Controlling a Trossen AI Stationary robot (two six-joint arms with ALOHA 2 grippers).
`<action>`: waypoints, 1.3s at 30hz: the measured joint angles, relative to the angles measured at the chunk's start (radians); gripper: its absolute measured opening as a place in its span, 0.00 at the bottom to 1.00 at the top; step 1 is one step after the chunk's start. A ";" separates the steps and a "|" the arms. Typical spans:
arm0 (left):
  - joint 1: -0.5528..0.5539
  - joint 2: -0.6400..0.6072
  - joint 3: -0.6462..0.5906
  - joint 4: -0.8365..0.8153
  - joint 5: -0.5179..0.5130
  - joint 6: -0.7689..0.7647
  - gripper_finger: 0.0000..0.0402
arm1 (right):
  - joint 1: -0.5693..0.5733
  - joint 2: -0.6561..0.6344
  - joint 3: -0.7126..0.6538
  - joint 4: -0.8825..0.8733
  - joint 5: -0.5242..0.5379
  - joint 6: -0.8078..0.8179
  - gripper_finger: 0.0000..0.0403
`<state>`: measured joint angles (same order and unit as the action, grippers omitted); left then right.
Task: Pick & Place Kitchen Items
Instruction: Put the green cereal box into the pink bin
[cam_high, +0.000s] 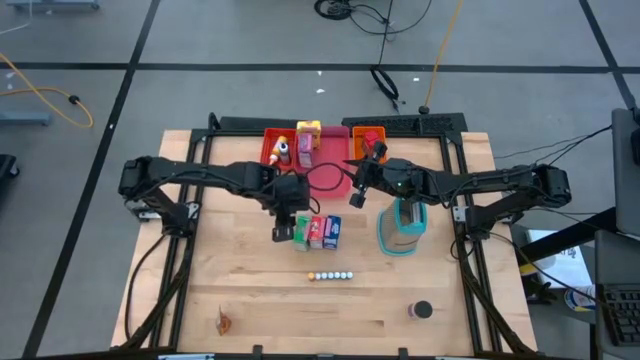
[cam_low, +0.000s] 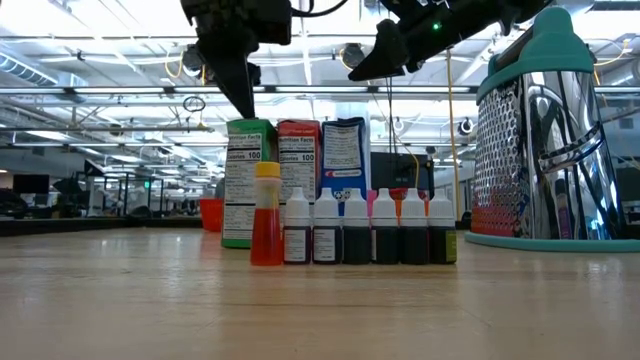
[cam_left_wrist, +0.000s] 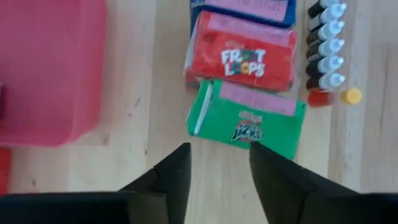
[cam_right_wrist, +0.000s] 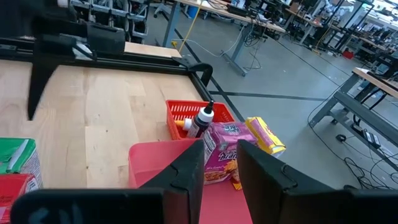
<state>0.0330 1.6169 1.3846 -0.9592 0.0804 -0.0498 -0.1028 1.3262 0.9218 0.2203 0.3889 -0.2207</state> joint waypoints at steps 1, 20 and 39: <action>0.000 0.000 0.000 0.001 -0.004 0.001 0.45 | 0.000 0.000 0.000 0.000 0.000 0.000 0.22; 0.034 0.048 0.000 0.092 0.005 0.080 0.53 | 0.000 0.000 0.000 -0.006 -0.001 0.000 0.22; 0.058 0.104 -0.003 0.097 0.129 0.147 0.53 | 0.000 0.000 0.000 -0.013 -0.001 0.019 0.22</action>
<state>0.0915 1.7207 1.3815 -0.8623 0.2097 0.0970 -0.1028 1.3262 0.9218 0.2072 0.3878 -0.2020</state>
